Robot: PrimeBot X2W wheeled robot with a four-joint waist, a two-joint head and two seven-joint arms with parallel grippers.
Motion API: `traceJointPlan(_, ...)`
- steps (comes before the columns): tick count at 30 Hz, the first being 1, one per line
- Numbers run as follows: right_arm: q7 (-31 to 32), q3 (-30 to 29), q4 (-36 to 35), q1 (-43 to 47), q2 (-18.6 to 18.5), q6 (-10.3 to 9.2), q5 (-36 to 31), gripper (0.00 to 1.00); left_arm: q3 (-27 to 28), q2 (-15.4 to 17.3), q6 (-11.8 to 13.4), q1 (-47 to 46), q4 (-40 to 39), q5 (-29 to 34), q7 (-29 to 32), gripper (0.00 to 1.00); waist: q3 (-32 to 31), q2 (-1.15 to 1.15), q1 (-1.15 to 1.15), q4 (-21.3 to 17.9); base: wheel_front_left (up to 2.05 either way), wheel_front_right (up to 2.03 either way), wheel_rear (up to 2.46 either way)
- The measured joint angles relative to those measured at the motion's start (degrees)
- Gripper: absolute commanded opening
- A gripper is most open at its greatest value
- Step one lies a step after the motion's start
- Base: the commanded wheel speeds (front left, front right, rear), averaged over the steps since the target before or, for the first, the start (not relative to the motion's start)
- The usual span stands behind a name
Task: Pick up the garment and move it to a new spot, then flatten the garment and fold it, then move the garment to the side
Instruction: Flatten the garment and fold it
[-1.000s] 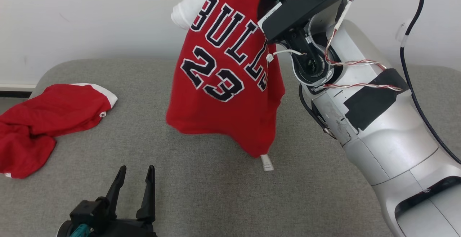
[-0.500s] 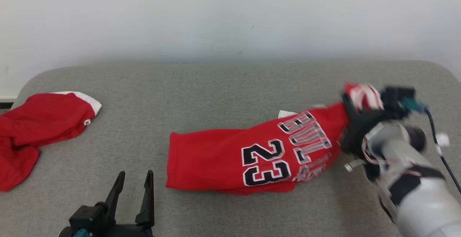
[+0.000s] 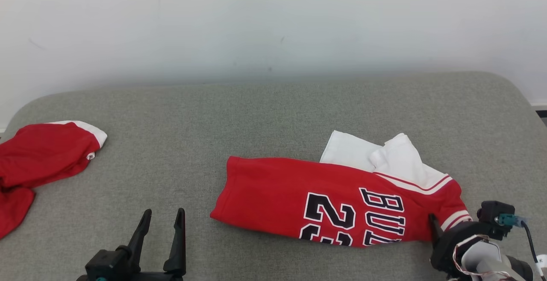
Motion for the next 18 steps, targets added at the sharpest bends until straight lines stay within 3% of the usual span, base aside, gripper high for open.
traceJointPlan(4,1.12,0.18,0.07,1.3,-1.12,0.01,-1.71,1.0,-0.24,-0.14,0.01,0.31,0.03,0.01,0.0,1.0,-0.77,0.0,0.0,0.0,0.0,0.0,0.0)
traceJointPlan(13,3.54,-3.3,0.19,2.71,-7.83,0.0,-7.88,1.0,-0.26,-0.24,0.42,2.16,-0.38,-0.02,0.0,1.0,-2.27,0.0,0.0,0.47,0.0,0.0,0.0)
traceJointPlan(18,4.35,-5.33,0.35,-0.98,-8.69,0.01,-10.89,1.0,-0.08,-0.14,0.8,2.47,-0.89,-0.12,0.0,1.0,-2.44,0.0,0.01,0.8,0.0,0.0,0.0)
